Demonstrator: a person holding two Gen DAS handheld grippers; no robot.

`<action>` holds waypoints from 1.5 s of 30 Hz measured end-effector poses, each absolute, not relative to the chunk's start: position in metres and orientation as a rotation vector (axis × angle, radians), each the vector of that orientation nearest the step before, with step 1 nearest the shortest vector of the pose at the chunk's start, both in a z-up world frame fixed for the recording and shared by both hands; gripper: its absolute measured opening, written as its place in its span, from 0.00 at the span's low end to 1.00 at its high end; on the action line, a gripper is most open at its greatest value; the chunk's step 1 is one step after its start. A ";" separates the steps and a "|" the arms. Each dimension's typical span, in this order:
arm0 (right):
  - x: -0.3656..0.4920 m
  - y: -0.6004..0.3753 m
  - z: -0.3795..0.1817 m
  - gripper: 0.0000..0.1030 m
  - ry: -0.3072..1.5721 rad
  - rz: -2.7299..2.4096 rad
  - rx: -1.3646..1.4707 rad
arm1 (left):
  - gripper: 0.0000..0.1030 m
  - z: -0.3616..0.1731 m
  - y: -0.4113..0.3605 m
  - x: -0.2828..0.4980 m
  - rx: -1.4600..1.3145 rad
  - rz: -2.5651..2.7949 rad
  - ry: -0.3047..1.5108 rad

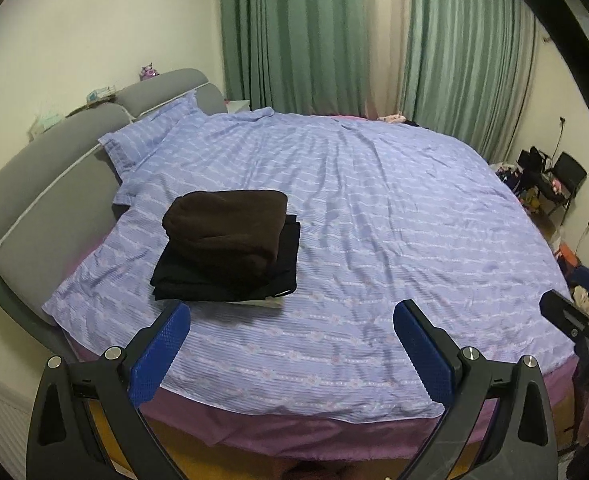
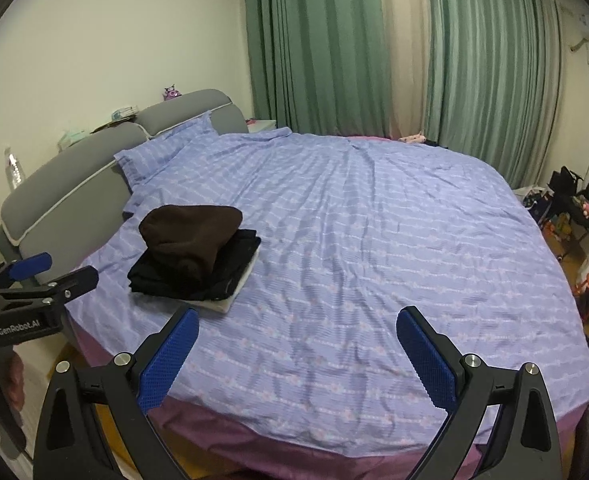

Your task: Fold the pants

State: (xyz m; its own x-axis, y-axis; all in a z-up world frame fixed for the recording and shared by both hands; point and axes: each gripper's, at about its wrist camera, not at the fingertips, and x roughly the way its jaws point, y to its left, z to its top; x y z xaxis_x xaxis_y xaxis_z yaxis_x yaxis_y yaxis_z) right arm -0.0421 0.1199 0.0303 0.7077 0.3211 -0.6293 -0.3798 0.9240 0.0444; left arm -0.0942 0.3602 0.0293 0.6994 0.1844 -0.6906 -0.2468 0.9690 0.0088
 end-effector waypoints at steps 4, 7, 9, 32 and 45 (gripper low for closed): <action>-0.051 0.116 0.033 0.97 0.673 0.363 -0.078 | 1.00 0.031 0.350 -0.095 -0.059 0.193 0.766; -0.056 0.115 0.036 0.97 0.667 0.330 -0.065 | 1.00 0.034 0.348 -0.095 -0.048 0.173 0.764; -0.058 0.116 0.037 0.97 0.676 0.317 -0.050 | 1.00 0.036 0.350 -0.095 -0.047 0.153 0.763; -0.072 0.120 0.043 0.97 0.651 0.265 -0.035 | 1.00 0.050 0.353 -0.099 -0.025 0.075 0.725; -0.072 0.122 0.045 0.97 0.651 0.260 -0.041 | 1.00 0.051 0.350 -0.099 -0.012 0.076 0.728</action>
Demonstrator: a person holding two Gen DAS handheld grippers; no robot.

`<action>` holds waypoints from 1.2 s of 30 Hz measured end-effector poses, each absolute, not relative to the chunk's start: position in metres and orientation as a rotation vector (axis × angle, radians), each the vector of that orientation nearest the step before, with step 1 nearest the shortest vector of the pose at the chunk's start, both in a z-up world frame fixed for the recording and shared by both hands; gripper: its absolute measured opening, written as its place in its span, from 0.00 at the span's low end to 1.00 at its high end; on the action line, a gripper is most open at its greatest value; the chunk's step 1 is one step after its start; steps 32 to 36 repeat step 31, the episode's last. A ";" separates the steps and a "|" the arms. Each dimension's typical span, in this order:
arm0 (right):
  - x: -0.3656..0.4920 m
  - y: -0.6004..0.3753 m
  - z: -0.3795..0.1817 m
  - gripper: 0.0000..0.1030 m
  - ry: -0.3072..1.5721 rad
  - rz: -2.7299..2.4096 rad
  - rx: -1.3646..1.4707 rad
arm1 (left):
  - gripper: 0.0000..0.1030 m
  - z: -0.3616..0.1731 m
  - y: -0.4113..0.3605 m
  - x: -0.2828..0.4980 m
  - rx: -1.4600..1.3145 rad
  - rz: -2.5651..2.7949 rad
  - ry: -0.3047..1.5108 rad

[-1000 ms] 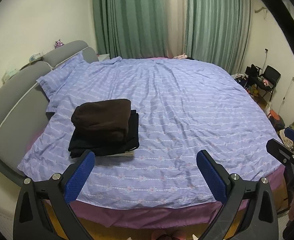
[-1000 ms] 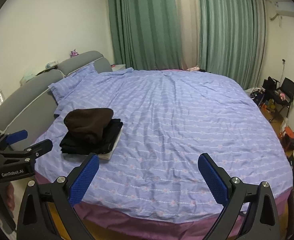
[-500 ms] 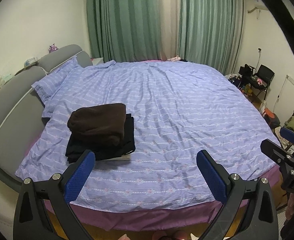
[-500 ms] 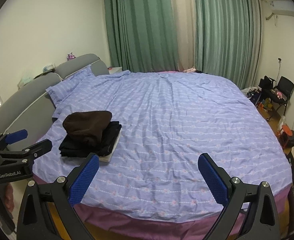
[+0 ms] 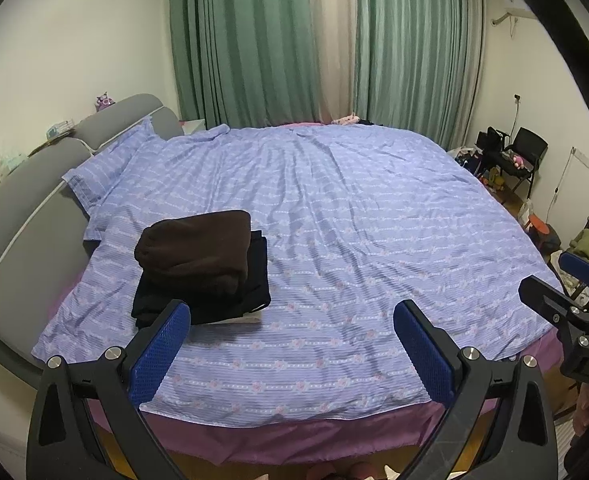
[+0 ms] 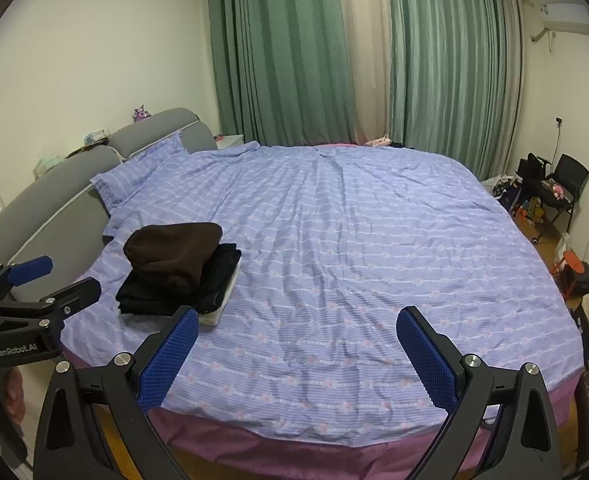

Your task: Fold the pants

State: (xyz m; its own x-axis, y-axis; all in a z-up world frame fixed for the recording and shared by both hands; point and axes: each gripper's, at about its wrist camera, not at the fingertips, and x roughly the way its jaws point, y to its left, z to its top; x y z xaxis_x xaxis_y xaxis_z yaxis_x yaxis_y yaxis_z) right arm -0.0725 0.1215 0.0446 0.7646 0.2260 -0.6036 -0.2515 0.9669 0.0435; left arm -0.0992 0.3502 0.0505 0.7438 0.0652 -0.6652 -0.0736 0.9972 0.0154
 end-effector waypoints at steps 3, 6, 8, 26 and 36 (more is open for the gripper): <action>-0.072 0.121 0.045 0.97 0.653 0.260 -0.041 | 1.00 0.050 0.350 -0.099 -0.013 0.077 0.726; -0.072 0.121 0.045 0.97 0.653 0.260 -0.042 | 1.00 0.050 0.350 -0.099 -0.013 0.076 0.728; -0.072 0.121 0.045 0.97 0.653 0.259 -0.043 | 1.00 0.050 0.350 -0.099 -0.011 0.075 0.730; -0.071 0.115 0.043 0.97 0.662 0.251 -0.045 | 1.00 0.045 0.345 -0.096 0.003 0.064 0.732; -0.070 0.116 0.042 0.97 0.666 0.251 -0.049 | 1.00 0.047 0.345 -0.094 0.005 0.066 0.735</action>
